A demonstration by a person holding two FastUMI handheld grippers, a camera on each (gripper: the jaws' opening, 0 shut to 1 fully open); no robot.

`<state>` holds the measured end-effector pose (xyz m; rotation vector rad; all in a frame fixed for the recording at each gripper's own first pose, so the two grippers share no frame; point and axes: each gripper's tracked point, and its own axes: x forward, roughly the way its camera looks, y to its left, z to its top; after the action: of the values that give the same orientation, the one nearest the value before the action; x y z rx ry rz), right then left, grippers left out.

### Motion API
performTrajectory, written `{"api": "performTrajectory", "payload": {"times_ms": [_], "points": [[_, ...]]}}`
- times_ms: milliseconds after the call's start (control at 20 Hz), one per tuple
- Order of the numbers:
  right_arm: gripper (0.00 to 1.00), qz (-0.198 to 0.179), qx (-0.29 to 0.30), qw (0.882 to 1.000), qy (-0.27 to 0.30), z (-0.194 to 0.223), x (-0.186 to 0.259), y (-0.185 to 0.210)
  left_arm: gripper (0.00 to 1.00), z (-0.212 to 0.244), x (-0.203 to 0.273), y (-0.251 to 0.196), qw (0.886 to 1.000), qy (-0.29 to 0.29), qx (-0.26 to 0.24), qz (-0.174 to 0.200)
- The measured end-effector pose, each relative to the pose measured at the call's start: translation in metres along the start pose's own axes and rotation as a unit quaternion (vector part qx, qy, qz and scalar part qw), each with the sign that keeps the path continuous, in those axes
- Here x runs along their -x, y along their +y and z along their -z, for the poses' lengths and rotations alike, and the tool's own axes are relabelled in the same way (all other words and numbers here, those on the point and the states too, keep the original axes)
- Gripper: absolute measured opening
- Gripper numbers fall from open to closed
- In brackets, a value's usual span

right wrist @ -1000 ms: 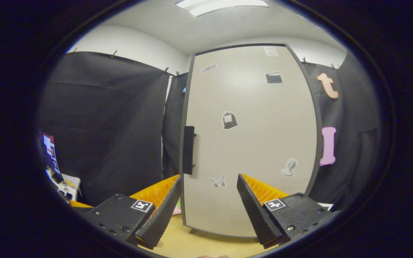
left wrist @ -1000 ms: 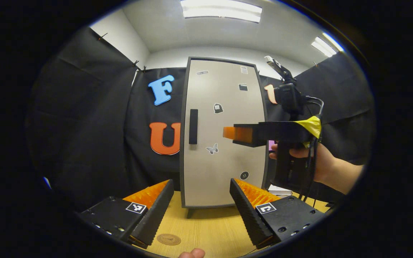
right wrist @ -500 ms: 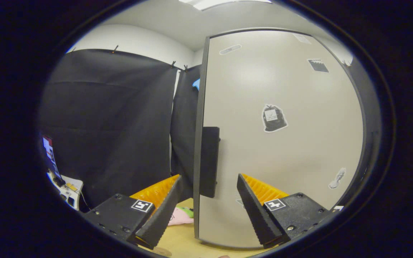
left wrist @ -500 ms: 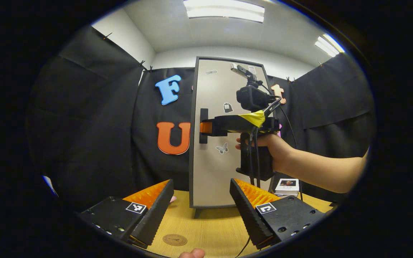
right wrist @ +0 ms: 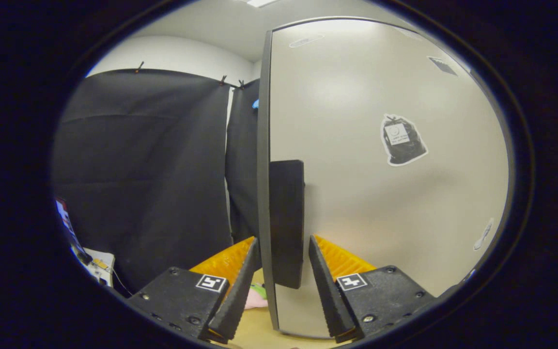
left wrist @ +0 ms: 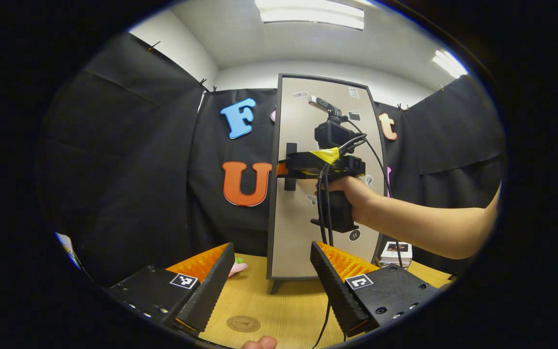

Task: Open the cabinet door with the right hand, grasp the bottle in the cabinet with the left hand and place it on the coaster, then close the cabinet door with the right hand.

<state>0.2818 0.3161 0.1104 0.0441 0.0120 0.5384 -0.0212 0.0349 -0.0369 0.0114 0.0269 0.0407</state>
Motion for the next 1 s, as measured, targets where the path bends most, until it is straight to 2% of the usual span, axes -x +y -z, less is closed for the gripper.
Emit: {"api": "performTrajectory", "payload": {"times_ms": [50,100,200,250,300,350,400,550,900,1000], "points": [[0.66,0.005,0.0,1.0,0.001,0.0,-0.002,-0.001,0.95,0.0,-0.001,0.002,1.0,0.0,0.001,-0.002],[0.56,0.01,-0.001,1.0,-0.001,0.0,-0.001,-0.001,0.95,0.0,0.0,0.003,1.0,0.0,0.002,-0.003],[0.46,0.023,0.0,1.0,-0.005,0.001,-0.002,-0.004,0.95,-0.002,-0.001,0.007,1.0,-0.002,0.002,-0.007],[0.46,0.029,0.005,1.0,-0.008,0.001,-0.001,-0.006,0.95,-0.002,0.0,0.009,1.0,-0.003,0.003,-0.008],[0.33,0.029,0.012,0.999,-0.012,0.001,-0.004,-0.007,0.95,-0.002,-0.001,0.01,1.0,-0.004,0.003,-0.009],[0.33,0.029,0.018,0.999,-0.016,0.002,-0.003,-0.008,0.95,-0.002,-0.001,0.011,1.0,-0.004,0.002,-0.009],[0.28,0.03,0.018,0.999,-0.016,0.002,-0.003,-0.008,0.95,-0.002,-0.002,0.012,1.0,-0.003,0.001,-0.01],[0.23,0.028,0.007,1.0,-0.009,0.003,-0.001,-0.007,0.95,0.001,-0.002,0.013,1.0,0.0,0.004,-0.012],[0.23,0.002,0.004,1.0,-0.015,0.003,0.021,0.001,0.95,-0.001,0.005,0.015,1.0,0.0,0.008,-0.013],[0.23,0.002,0.021,1.0,-0.022,0.004,0.027,0.002,0.95,-0.001,0.008,0.014,1.0,-0.001,0.007,-0.013]]}}
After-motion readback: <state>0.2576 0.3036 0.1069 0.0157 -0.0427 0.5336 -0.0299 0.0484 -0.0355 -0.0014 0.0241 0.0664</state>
